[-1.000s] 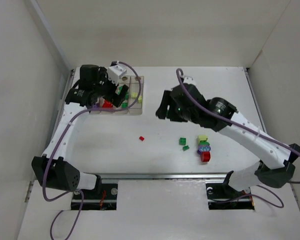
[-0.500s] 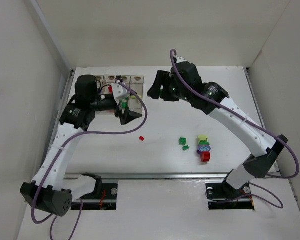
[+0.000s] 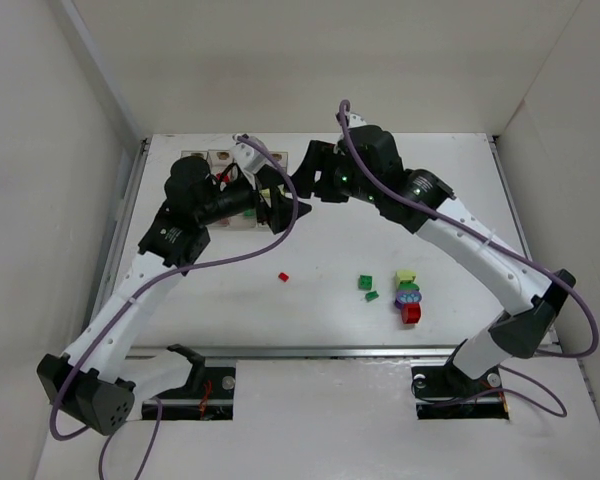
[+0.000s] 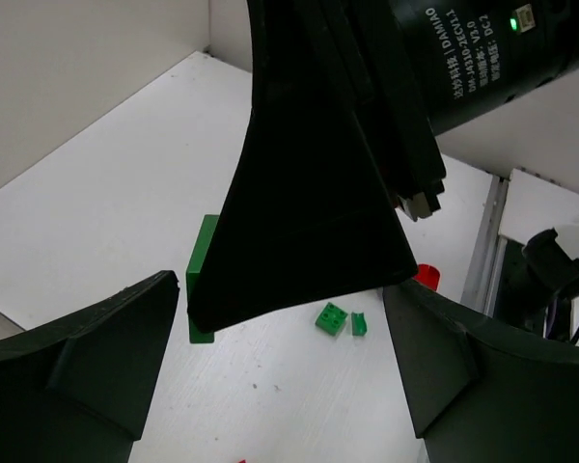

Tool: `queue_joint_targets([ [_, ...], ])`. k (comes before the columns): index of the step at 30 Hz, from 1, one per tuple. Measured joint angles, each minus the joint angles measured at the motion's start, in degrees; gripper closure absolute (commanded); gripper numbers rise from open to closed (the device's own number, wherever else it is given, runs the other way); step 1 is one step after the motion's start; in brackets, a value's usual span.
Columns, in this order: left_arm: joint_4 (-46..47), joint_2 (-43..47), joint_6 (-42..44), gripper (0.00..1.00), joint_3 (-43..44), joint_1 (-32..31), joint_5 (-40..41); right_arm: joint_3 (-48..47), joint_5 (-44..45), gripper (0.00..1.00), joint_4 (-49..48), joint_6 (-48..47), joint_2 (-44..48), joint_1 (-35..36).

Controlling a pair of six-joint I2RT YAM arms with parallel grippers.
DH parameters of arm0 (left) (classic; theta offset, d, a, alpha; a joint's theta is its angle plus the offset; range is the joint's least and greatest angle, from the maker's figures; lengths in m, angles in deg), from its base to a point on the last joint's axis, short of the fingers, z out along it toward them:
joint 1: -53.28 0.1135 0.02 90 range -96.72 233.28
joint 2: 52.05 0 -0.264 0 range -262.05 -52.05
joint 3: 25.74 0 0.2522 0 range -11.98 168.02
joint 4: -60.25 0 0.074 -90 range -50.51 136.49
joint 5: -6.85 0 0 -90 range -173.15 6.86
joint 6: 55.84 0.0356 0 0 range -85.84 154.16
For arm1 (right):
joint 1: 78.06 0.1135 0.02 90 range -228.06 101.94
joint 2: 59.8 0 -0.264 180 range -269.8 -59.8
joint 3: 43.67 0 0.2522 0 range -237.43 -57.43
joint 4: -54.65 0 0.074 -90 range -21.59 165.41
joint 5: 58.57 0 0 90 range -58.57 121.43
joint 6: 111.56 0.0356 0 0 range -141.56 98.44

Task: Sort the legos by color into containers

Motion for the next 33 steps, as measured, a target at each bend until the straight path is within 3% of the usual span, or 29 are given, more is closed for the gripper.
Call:
queue_joint_targets([
  [9,1.29,-0.04,-0.74,0.25,-2.38,-2.84,8.72,1.66,-1.7,0.75,-2.67,1.7,1.84,0.0],
  [12,1.14,0.02,0.48,0.44,-2.4,-2.82,10.32,2.16,-1.77,0.75,-2.82,1.97,2.82,0.0],
  [14,1.33,0.02,0.85,0.49,-2.47,-2.84,10.97,2.43,-2.19,0.75,-3.21,2.01,3.34,0.0],
  [21,2.19,0.11,1.03,0.53,-2.47,-3.96,10.45,4.31,-4.72,0.75,-5.35,3.04,3.82,0.0],
  [25,2.38,0.59,0.44,0.68,-2.47,-4.33,10.19,4.42,-5.31,0.75,-6.19,3.54,3.82,-0.02],
  [26,2.38,0.76,0.31,0.79,-2.49,-4.28,10.34,4.42,-5.42,0.75,-6.38,3.78,3.91,-0.02],
  [30,2.64,1.05,0.44,0.99,-2.49,-4.17,11.17,4.42,-5.53,0.75,-6.67,5.22,4.42,-0.33],
  [33,2.58,1.14,0.46,1.0,-2.49,-4.2,11.63,5.03,-5.57,0.68,-7.17,5.9,4.63,-0.35],
])
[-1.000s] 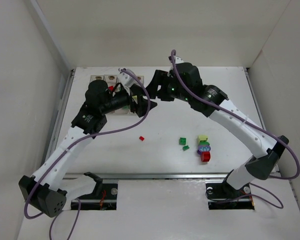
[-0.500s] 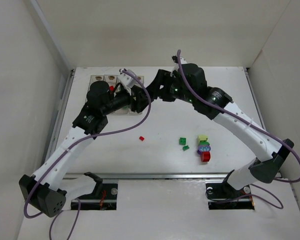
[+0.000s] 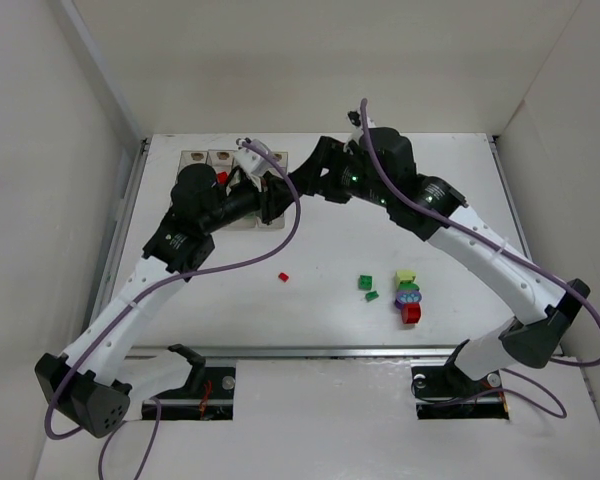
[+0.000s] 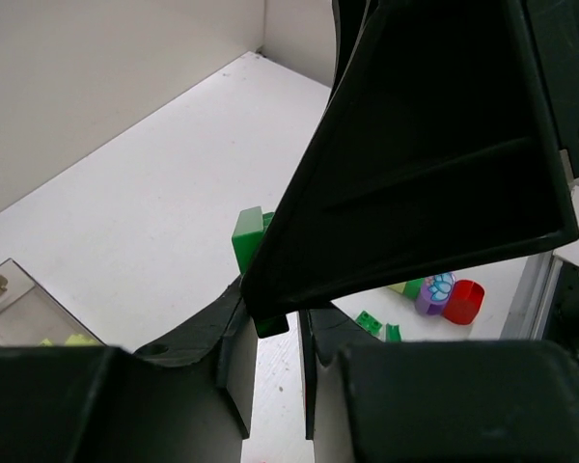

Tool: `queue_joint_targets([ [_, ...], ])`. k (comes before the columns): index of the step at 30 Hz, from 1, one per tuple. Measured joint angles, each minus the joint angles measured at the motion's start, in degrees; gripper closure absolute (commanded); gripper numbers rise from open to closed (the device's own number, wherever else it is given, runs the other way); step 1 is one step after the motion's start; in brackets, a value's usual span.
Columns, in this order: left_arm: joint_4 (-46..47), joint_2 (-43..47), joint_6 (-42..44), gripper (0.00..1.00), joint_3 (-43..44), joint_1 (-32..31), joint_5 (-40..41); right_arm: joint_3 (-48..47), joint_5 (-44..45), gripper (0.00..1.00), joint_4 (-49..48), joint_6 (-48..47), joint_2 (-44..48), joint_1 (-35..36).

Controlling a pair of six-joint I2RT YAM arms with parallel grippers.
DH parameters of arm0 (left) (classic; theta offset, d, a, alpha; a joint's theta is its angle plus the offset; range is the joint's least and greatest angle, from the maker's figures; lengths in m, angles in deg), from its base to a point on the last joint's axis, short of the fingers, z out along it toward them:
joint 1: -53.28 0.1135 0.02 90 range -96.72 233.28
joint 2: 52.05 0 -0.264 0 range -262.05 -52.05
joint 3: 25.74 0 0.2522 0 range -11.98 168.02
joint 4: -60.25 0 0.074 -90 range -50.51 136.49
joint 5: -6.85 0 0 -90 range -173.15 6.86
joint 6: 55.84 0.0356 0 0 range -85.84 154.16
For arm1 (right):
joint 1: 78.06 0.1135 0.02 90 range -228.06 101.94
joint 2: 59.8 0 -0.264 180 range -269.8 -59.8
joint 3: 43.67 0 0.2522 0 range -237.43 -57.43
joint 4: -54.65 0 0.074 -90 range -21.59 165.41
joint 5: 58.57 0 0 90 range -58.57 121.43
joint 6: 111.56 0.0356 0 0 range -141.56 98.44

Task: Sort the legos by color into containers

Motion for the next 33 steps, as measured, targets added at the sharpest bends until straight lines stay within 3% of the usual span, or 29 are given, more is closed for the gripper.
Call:
queue_joint_targets([
  [1,-0.24,0.0,0.0,1.0,0.0,0.0,0.26,0.2,-0.02,0.67,-0.17,0.17,0.0,0.0],
  [3,-0.55,0.0,-0.09,1.0,0.0,-0.07,0.5,0.55,-0.09,0.55,-0.48,0.37,0.02,0.0],
  [5,-0.68,0.0,-0.15,1.0,0.0,-0.09,0.72,0.87,-0.28,0.35,-0.94,0.52,0.04,-0.04],
  [6,-0.74,0.04,-0.26,1.0,0.0,-0.09,0.94,1.07,-0.37,0.14,-1.27,0.55,0.04,-0.07],
  [9,-1.22,0.55,-1.42,1.0,0.0,-0.07,1.64,1.53,-0.74,0.0,-1.75,0.07,0.04,-0.42],
  [21,-3.3,1.79,-4.33,1.0,-1.75,1.75,4.96,2.99,-3.61,0.0,-2.78,1.86,0.07,-3.72],
  [28,-5.31,-1.95,-4.24,1.0,-2.23,7.15,7.54,6.91,8.0,0.0,-2.69,2.03,4.37,-8.5],
  [33,-6.78,-12.74,0.74,1.0,0.96,12.46,11.82,7.1,13.66,0.0,-2.62,-2.49,8.22,-12.0],
])
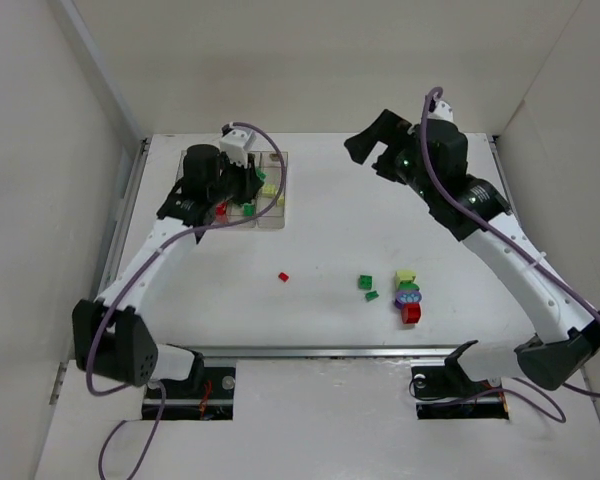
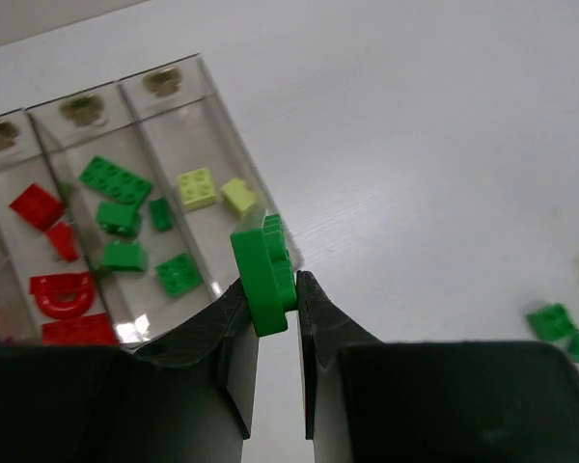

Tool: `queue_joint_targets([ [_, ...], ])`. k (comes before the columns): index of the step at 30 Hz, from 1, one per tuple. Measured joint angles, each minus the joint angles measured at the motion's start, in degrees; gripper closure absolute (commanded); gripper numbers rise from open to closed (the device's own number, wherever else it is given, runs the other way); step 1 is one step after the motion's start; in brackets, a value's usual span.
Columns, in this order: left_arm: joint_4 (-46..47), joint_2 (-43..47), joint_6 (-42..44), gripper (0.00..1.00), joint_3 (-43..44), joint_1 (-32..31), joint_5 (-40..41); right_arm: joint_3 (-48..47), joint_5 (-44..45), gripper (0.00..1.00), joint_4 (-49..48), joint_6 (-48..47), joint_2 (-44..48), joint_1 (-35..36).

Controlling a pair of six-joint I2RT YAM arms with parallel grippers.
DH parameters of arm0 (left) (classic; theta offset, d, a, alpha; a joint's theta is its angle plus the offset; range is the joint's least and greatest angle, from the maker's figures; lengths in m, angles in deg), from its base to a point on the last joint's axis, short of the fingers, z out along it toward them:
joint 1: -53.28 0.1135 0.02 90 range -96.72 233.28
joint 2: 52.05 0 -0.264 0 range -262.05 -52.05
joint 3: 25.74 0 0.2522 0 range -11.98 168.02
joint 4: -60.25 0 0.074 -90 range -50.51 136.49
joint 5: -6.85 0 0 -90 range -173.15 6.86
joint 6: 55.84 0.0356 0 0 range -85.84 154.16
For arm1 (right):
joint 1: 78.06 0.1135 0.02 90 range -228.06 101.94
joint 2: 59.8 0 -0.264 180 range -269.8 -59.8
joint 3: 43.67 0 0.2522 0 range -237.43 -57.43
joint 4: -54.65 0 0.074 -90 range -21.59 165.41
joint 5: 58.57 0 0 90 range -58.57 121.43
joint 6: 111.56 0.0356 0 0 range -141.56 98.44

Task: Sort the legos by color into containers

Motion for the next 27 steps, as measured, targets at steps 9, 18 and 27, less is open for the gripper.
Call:
queue_joint_targets([
  [9,-0.9,-22.1,14.67,1.0,9.46,8.07,3.82,0.0,2.82,0.0,1.14,-6.73,-3.76,-2.97],
  [18,-4.57,-34.25,22.95,0.6,18.58,8.83,1.18,-2.67,0.68,0.0,3.91,-10.64,-11.17,-5.05],
  [27,-4.63,-33.77,24.81,0.22,17.53,9.49,-0.59,-5.2,-4.98,0.0,7.06,-18.53,-14.56,-3.98],
])
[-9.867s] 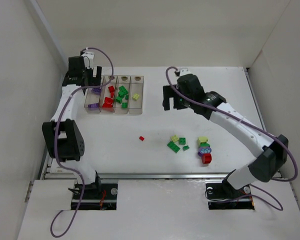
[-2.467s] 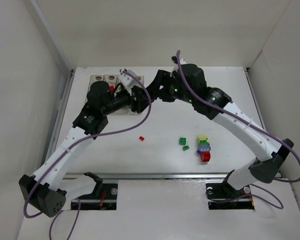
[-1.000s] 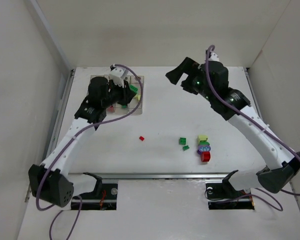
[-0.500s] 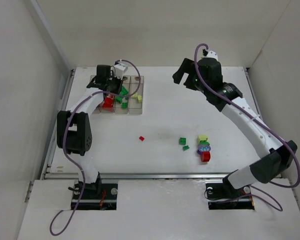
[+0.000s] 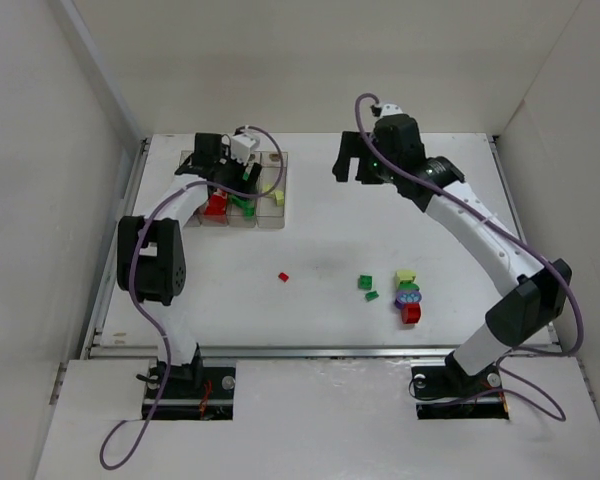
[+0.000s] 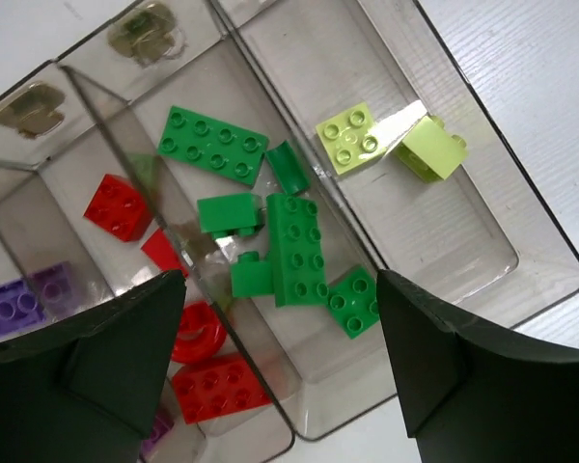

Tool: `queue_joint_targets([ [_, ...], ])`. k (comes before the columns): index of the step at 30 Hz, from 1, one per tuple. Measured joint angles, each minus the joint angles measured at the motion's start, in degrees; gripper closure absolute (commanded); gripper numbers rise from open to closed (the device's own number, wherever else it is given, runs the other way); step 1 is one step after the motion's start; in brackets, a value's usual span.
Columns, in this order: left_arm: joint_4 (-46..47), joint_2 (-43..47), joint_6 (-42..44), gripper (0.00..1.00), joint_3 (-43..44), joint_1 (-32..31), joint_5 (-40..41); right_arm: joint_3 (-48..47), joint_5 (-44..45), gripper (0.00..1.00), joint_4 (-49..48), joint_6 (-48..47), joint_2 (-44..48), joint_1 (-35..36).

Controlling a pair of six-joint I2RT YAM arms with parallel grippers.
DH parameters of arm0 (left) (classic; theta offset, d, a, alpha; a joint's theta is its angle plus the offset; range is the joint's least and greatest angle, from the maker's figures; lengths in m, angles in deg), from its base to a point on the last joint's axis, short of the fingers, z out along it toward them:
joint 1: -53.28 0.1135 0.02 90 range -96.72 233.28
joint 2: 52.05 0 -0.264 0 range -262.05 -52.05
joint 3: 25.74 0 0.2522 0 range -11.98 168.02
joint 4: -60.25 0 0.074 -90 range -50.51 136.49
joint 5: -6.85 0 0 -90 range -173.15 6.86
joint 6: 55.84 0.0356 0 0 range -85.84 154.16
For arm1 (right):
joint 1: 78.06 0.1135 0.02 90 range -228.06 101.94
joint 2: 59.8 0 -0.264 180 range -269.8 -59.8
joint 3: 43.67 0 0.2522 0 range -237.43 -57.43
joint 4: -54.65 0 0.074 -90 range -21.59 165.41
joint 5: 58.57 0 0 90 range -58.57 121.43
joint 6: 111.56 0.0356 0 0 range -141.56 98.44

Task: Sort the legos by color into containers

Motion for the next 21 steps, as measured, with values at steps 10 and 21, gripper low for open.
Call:
queue_joint_targets([
  [10,1.01,24.55,-8.61,0.22,-7.78,10.93,3.58,1.22,-1.27,0.05,0.37,-17.64,-13.42,20.87],
  [21,1.79,41.97,-14.32,0.22,-23.17,11.98,10.88,-4.04,-5.55,0.4,5.42,-22.45,-32.83,24.48],
])
